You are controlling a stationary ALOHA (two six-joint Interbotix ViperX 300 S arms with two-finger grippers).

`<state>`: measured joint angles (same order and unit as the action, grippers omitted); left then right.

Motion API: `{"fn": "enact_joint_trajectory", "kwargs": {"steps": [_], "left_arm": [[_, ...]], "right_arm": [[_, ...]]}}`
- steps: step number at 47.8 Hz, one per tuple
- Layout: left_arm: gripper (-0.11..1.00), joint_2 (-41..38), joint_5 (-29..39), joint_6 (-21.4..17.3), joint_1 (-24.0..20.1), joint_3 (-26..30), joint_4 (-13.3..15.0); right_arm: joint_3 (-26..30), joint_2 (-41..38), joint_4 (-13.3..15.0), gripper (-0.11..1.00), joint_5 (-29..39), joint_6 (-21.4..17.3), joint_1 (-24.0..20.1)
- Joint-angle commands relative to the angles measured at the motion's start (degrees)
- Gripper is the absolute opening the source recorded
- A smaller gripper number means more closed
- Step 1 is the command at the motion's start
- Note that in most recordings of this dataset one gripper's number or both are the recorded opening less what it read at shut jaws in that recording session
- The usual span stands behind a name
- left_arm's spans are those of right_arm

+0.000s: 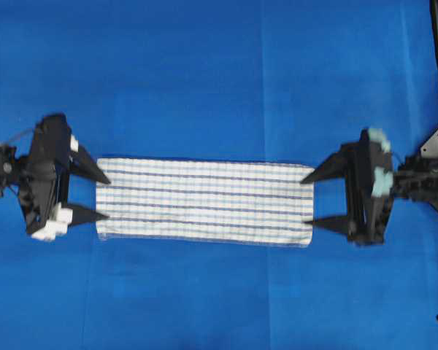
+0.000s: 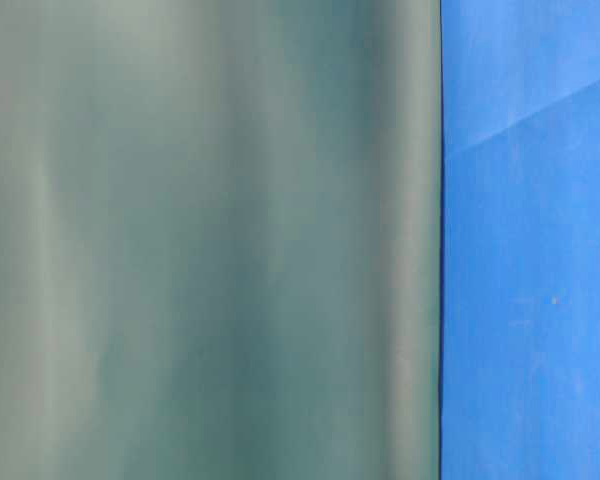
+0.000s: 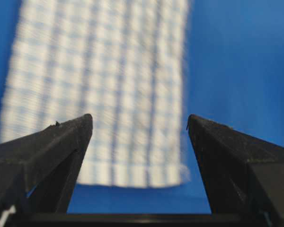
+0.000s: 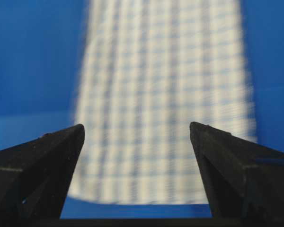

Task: Fold the blue towel.
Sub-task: 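Open both grippers to release the folded edge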

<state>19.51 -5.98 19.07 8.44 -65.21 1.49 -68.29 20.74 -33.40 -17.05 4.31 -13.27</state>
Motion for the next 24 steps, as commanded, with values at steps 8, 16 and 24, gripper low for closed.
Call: {"fn": "enact_joint_trajectory", "kwargs": {"steps": [8,16,24], "left_arm": [[0.77,0.00,2.81,-5.36,-8.96,1.58,-0.35],[0.78,-4.31,2.81,-10.55,-11.25,2.11,-0.35],[0.78,-9.67,1.76,-11.51,-12.83,2.29,-0.35]], "right_arm": [[0.88,-0.18,0.26,0.81,6.42,3.96,12.57],[2.46,-4.13,0.26,0.81,8.17,6.15,15.03],[3.34,-9.14,0.18,0.81,7.91,6.15,15.03]]}}
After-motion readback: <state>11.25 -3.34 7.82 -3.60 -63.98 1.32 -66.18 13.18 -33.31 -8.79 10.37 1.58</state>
